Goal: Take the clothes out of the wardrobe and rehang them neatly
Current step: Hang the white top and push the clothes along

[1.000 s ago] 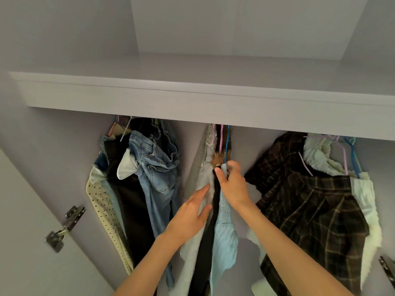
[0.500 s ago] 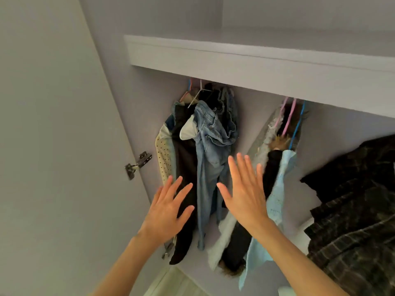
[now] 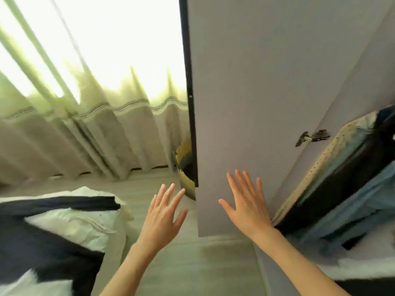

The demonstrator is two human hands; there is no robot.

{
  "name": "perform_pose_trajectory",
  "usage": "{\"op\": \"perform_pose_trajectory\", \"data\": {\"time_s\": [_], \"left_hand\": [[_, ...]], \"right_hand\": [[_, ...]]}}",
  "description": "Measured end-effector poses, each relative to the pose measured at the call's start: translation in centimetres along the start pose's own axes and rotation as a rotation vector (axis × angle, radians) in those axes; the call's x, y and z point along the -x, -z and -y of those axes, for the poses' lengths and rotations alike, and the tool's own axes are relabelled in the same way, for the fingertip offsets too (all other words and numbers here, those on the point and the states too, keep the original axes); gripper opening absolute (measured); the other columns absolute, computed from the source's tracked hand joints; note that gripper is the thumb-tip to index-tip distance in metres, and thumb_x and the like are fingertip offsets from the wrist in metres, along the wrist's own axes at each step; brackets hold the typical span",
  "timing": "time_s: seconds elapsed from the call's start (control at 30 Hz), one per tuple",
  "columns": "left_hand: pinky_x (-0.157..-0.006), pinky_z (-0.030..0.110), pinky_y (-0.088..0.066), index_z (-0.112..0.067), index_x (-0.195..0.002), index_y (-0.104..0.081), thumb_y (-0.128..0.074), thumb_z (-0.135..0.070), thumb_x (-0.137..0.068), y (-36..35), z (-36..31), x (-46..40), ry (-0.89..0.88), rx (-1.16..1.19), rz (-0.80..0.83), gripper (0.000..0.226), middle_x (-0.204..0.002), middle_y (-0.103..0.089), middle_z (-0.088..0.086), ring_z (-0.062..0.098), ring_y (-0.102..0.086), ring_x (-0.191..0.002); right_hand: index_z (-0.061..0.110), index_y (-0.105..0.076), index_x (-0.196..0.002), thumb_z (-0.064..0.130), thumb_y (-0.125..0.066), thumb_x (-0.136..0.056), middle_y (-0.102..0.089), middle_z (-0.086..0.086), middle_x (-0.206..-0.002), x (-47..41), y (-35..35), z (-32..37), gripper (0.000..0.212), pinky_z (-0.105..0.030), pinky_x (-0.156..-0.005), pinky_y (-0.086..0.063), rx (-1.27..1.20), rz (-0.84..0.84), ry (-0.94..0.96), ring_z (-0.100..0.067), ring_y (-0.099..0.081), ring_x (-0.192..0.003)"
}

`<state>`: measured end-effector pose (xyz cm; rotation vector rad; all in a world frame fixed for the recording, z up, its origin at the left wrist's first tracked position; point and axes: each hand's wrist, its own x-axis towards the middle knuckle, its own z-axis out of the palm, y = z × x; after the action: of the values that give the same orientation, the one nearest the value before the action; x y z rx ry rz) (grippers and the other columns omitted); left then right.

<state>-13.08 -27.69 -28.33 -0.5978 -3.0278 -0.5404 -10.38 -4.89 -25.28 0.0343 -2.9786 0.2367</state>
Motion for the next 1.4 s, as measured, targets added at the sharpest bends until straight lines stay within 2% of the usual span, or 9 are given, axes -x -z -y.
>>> {"op": "perform_pose_trajectory", "data": {"time_s": [0.07,0.3,0.4,0.53,0.63,0.8,0.93,1.13,1.4], "left_hand": [[-0.111,0.045,-0.023,-0.025,-0.141,-0.037,-0.022,-0.058,-0.086,1.2,4.0,3.5,0.142,0.008,-0.007,0.066,-0.149,-0.032,0.008,0.023,-0.01,-0.14],[-0.112,0.041,-0.024,-0.026,-0.14,-0.038,-0.015,-0.061,-0.086,3.9,17.0,16.6,0.488,0.048,-0.046,0.069,-0.15,-0.03,0.006,0.027,-0.02,-0.141],[-0.116,0.036,-0.012,-0.027,-0.145,-0.026,-0.007,-0.065,-0.08,5.4,22.9,22.7,0.645,0.057,-0.106,0.078,-0.154,-0.018,0.002,0.021,-0.003,-0.144],[-0.109,0.046,-0.031,-0.017,-0.139,-0.041,-0.019,-0.058,-0.086,7.2,29.0,30.2,0.799,0.032,-0.154,0.07,-0.147,-0.035,0.01,0.024,-0.014,-0.14],[-0.115,0.035,-0.01,-0.025,-0.146,-0.025,-0.009,-0.06,-0.082,7.4,30.6,35.5,0.963,0.056,-0.22,0.074,-0.155,-0.017,0.003,0.022,-0.001,-0.144],[-0.11,0.024,0.006,-0.03,-0.147,-0.015,0.007,-0.064,-0.07,6.5,32.1,42.7,1.226,0.082,-0.218,0.087,-0.156,-0.005,-0.002,0.017,0.008,-0.144],[-0.11,0.025,0.004,-0.027,-0.147,-0.018,0.005,-0.064,-0.07,5.7,32.9,46.9,1.401,0.135,-0.267,0.088,-0.156,-0.008,0.001,0.019,0.003,-0.144],[-0.114,0.029,0.002,-0.028,-0.148,-0.01,0.009,-0.064,-0.066,4.1,35.4,49.7,1.624,0.211,-0.254,0.091,-0.156,-0.003,-0.001,0.017,0.008,-0.143],[-0.112,0.026,0.006,-0.029,-0.148,-0.008,0.006,-0.066,-0.066,3.2,39.4,48.4,1.766,0.382,-0.352,0.091,-0.156,0.0,-0.002,0.016,0.01,-0.143]], "right_hand": [[0.018,-0.017,-0.148,0.052,-0.037,-0.091,-0.015,-0.008,-0.155,-0.9,-1.7,4.6,0.07,-0.042,-0.113,0.01,-0.083,0.031,0.125,-0.026,-0.007,-0.144],[0.011,-0.046,-0.135,0.042,-0.07,-0.078,-0.05,-0.013,-0.137,-1.2,-6.7,22.7,0.07,-0.052,-0.106,-0.022,-0.129,0.123,0.414,-0.032,-0.04,-0.131],[0.012,-0.048,-0.134,0.05,-0.049,-0.085,-0.052,-0.011,-0.135,-0.2,-8.5,31.0,0.062,-0.051,-0.104,-0.024,-0.147,0.181,0.547,-0.031,-0.044,-0.129],[0.014,-0.041,-0.14,0.057,-0.028,-0.085,-0.044,-0.009,-0.143,1.6,-11.7,40.6,0.07,-0.047,-0.109,-0.016,-0.193,0.29,0.684,-0.028,-0.033,-0.136],[0.019,-0.023,-0.147,0.063,-0.013,-0.082,-0.024,-0.004,-0.153,3.3,-14.0,46.2,0.079,-0.04,-0.114,0.003,-0.259,0.323,0.817,-0.019,-0.007,-0.143],[0.016,-0.032,-0.144,0.061,-0.021,-0.085,-0.036,-0.006,-0.148,5.0,-16.8,54.0,0.075,-0.044,-0.112,-0.007,-0.246,0.414,0.985,-0.026,-0.024,-0.141],[0.013,-0.039,-0.14,0.052,-0.045,-0.089,-0.047,-0.007,-0.14,6.5,-19.0,59.2,0.064,-0.047,-0.109,-0.019,-0.221,0.483,1.134,-0.031,-0.038,-0.134],[0.021,-0.012,-0.149,0.055,-0.031,-0.094,-0.015,0.0,-0.156,7.2,-21.8,65.5,0.068,-0.035,-0.112,0.01,-0.185,0.614,1.315,-0.019,-0.004,-0.145],[0.022,-0.01,-0.149,0.052,-0.034,-0.095,-0.015,0.001,-0.156,5.7,-26.6,74.5,0.067,-0.038,-0.117,-0.001,-0.058,0.76,1.438,-0.018,-0.006,-0.145]]}}
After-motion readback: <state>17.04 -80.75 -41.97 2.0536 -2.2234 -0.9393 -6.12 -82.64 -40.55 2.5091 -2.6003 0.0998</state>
